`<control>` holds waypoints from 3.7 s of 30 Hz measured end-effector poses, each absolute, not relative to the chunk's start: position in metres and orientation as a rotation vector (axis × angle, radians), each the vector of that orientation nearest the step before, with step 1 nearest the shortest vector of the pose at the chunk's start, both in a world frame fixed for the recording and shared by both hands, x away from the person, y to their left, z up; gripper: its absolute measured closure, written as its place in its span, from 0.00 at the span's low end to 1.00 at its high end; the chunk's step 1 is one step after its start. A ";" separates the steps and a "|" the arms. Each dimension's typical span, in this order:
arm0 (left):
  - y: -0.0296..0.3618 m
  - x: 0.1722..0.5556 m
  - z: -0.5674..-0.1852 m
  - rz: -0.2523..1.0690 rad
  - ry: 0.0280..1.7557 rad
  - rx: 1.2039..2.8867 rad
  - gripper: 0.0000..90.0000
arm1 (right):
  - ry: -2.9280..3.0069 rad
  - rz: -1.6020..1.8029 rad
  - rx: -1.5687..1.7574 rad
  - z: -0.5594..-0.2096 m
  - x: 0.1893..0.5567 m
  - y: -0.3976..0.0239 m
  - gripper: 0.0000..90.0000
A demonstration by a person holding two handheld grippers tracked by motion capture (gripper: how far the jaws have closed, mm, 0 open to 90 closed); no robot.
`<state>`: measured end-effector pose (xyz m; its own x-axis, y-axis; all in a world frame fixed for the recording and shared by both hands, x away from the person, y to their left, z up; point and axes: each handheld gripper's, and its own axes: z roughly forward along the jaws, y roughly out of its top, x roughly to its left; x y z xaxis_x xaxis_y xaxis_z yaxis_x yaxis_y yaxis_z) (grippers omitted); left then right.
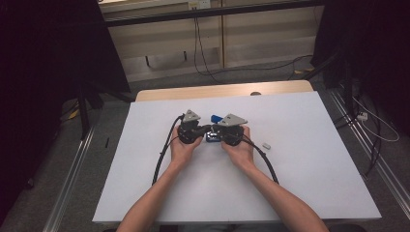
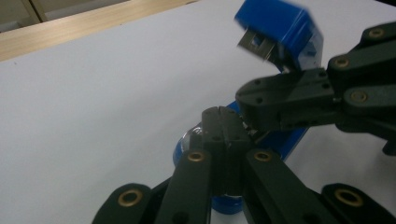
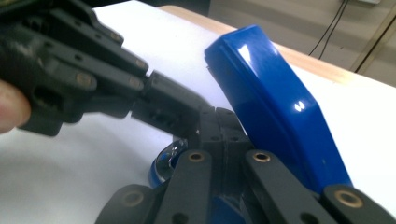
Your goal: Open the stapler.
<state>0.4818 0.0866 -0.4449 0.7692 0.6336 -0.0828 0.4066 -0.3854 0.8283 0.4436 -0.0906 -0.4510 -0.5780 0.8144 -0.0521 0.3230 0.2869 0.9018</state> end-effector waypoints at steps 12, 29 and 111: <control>0.087 0.482 -0.446 0.292 0.783 2.019 1.00 | 2.014 1.246 1.031 -0.447 0.445 -0.091 1.00; 0.087 0.481 -0.446 0.319 0.757 2.035 1.00 | 1.981 1.246 1.049 -0.441 0.444 -0.097 1.00; 0.089 0.480 -0.449 0.303 0.775 1.999 1.00 | 1.884 1.245 1.164 -0.424 0.436 -0.169 1.00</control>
